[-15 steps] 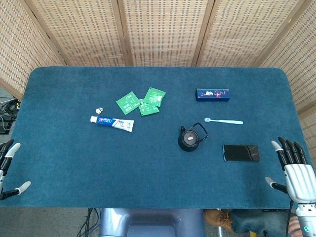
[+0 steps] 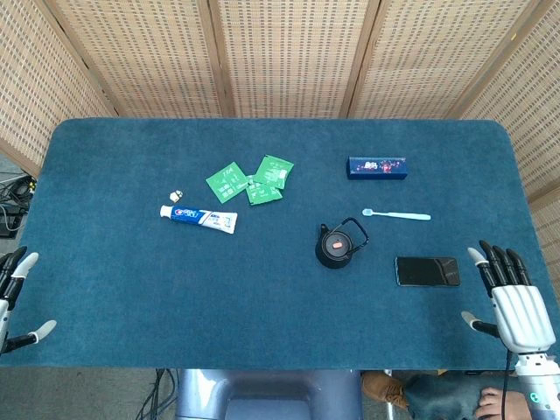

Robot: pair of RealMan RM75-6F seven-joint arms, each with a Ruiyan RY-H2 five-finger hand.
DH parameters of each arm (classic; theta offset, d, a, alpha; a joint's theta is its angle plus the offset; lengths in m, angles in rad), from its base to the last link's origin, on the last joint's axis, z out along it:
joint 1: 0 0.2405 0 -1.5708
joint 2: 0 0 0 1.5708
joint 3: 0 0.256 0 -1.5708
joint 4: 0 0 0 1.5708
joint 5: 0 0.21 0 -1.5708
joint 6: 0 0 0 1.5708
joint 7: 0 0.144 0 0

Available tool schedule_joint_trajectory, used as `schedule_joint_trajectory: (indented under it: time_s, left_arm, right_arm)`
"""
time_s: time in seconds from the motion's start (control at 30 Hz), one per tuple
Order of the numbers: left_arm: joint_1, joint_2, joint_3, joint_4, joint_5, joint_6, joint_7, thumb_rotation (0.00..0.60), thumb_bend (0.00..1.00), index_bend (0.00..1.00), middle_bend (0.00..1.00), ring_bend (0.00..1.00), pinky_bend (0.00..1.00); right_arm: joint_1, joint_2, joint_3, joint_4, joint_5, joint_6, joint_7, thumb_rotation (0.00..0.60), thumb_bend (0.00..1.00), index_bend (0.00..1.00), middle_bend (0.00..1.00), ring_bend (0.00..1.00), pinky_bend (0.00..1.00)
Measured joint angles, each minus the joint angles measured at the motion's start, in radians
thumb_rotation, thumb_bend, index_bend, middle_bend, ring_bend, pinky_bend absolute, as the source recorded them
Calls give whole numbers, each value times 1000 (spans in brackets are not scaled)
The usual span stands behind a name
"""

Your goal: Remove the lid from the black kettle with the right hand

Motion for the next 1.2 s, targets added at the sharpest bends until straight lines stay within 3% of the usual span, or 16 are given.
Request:
schedule_joint_trajectory:
  time_s: [0.2,0.3,0.47,0.7,0.93,1.2]
  left_arm:
    - [-18,-15,-15,-4,-35,-33,39,600,0,0,0,0,0]
    - [-25,-22,-21,-5,-51,-46,49,600,0,0,0,0,0]
    - [-33,-29,-35,-8,-85,-59,63,600,0,0,0,0,0]
    - [-44,-29,-48,-19,-120,-81,73,600,0,0,0,0,0]
    - [-55,-29,-59,-10,-161,-106,65,600,0,0,0,0,0]
    - [-59,-24,-66,-4,-182,-116,51,600,0,0,0,0,0]
  right_arm:
    - [115,18,48,-33,20,-150,-11,600,12,266,0,0,0]
    - [196,25,83,-51,45,-256,-2,600,127,367,5,0,0]
    - [339,16,146,-65,126,-450,34,600,275,371,14,0,0]
    - [565,-73,215,-15,354,-685,-2,600,433,428,14,0,0]
    - [695,-216,225,92,564,-748,-153,600,455,460,17,0,0]
    - [752,-338,174,191,672,-734,-263,600,457,507,19,0,0]
